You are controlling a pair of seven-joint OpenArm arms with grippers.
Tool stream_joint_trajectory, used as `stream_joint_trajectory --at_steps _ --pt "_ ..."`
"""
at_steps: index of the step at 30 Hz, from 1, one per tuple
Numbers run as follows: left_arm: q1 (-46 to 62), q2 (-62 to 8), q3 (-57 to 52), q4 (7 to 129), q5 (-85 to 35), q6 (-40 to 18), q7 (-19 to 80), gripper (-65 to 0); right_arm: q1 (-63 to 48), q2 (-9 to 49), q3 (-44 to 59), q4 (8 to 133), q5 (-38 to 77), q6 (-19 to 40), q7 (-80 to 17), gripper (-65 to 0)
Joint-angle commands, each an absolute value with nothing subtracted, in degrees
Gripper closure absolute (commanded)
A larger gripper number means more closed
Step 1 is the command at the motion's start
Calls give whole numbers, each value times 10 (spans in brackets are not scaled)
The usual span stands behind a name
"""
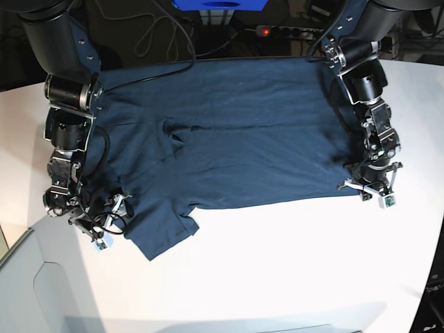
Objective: Fold the T-shirt properly
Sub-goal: 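Move the right gripper to the sleeve and grasp the shirt's side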
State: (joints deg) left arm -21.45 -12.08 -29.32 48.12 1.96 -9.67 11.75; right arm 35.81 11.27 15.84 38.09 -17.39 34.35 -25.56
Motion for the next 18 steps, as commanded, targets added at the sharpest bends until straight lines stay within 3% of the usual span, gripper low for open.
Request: stream_joint_trajectory --at_steps 1,11,15,18 --pt "-223 -127 -293 487 25 -94 124 0 378 119 160 390 -164 308 -233 -376" --pt "-223 -127 -293 486 25 -94 124 0 364 125 162 392 -163 291 -218 -378" --pt "-223 -127 -293 484 25 -94 123 0 360 127 162 389 -163 240 -218 -379" --pt "-223 -127 -293 483 25 -94 122 0 346 127 161 389 -163 238 -204 -378"
